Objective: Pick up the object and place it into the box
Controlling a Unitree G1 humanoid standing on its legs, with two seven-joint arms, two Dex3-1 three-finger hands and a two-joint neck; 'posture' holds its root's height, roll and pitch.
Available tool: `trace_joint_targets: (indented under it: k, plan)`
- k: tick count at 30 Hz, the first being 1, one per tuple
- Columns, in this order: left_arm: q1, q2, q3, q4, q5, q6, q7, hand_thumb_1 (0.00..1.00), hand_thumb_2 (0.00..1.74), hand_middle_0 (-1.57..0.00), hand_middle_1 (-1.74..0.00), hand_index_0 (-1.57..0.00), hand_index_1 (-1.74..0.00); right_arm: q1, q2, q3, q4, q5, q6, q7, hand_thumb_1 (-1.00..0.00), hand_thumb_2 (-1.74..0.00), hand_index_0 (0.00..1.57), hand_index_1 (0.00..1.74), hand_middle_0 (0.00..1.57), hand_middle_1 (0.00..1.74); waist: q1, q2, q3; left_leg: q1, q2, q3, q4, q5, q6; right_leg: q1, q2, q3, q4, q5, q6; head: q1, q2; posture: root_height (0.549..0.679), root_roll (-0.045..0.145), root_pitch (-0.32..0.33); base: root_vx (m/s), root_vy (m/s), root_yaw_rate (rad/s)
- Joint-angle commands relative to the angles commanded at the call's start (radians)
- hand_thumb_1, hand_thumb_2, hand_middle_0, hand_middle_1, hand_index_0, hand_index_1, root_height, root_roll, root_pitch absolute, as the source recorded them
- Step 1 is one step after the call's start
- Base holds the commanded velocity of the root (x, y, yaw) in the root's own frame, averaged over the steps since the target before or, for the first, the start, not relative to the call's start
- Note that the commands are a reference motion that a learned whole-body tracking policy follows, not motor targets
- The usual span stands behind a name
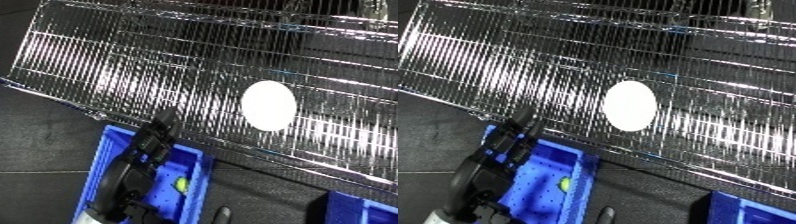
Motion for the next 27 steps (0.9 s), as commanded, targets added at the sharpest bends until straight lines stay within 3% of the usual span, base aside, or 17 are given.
trace_joint_targets:
  k: [4, 11, 18, 27]
  plan:
    - [-0.042, -0.018, -0.014, 0.008, 0.028, 0.001, 0.023, 0.00, 0.00, 0.00, 0.00, 0.00, 0.00, -0.011, 0.000, 0.006, -0.001, -0.002, 0.009, 0.006, 0.00, 0.00, 0.00, 0.00, 0.00, 0.00, -0.012, -0.015, 0.000, -0.009, 0.005, 0.004, 0.013, -0.005, 0.0028, -0.008, 0.0087, 0.005, 0.003, 0.003, -0.0012, -0.024, 0.009, 0.649, 0.027, 0.048, 0.007, -0.016, -0.121]
    - [-0.119, -0.046, -0.022, 0.057, 0.066, -0.044, 0.088, 0.00, 0.00, 0.00, 0.00, 0.00, 0.00, -0.024, -0.006, 0.025, -0.020, -0.020, 0.022, 0.019, 0.00, 0.00, 0.00, 0.00, 0.00, 0.00, -0.047, -0.041, 0.000, -0.037, 0.021, 0.020, 0.071, -0.032, 0.0102, -0.037, 0.0293, 0.028, 0.032, 0.000, -0.0063, -0.081, 0.034, 0.645, 0.018, 0.049, 0.008, 0.021, -0.199]
    - [-0.210, -0.079, -0.045, 0.141, 0.121, -0.065, 0.161, 0.00, 0.00, 0.00, 0.00, 0.00, 0.00, -0.047, 0.004, 0.046, -0.022, -0.032, 0.029, 0.030, 0.00, 0.00, 0.00, 0.00, 0.00, 0.00, -0.081, -0.062, 0.000, -0.069, 0.036, 0.032, 0.090, -0.038, 0.0143, -0.079, 0.0479, 0.051, 0.045, 0.008, -0.0008, -0.119, 0.109, 0.641, 0.006, 0.067, -0.001, 0.019, -0.153]
    - [-0.297, -0.093, -0.039, 0.244, 0.158, -0.089, 0.227, 0.00, 0.00, 0.00, 0.00, 0.00, 0.00, -0.055, -0.001, 0.070, -0.069, -0.037, 0.042, 0.015, 0.00, 0.00, 0.00, 0.00, 0.00, 0.00, -0.121, -0.083, 0.000, -0.115, 0.052, 0.045, 0.117, -0.048, 0.0155, -0.135, 0.0668, 0.069, 0.064, 0.012, 0.0001, -0.159, 0.204, 0.636, -0.002, 0.093, -0.009, 0.022, -0.115]
